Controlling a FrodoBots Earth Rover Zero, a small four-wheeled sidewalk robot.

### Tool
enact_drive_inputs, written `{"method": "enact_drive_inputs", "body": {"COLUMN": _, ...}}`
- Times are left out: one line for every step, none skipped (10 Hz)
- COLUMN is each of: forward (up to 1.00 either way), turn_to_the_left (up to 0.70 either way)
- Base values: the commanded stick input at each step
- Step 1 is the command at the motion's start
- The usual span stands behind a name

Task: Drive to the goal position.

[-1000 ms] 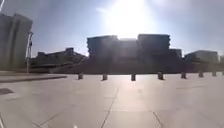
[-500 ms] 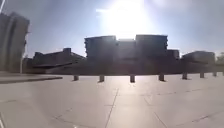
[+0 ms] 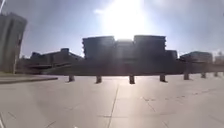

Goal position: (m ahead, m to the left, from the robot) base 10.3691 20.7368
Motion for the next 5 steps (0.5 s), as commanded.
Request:
{"method": "enact_drive_inputs", "body": {"forward": 1.00, "turn_to_the_left": -0.07}}
{"method": "enact_drive_inputs", "body": {"forward": 1.00, "turn_to_the_left": -0.09}}
{"method": "enact_drive_inputs", "body": {"forward": 1.00, "turn_to_the_left": -0.09}}
{"method": "enact_drive_inputs", "body": {"forward": 1.00, "turn_to_the_left": -0.09}}
{"method": "enact_drive_inputs", "body": {"forward": 1.00, "turn_to_the_left": -0.09}}
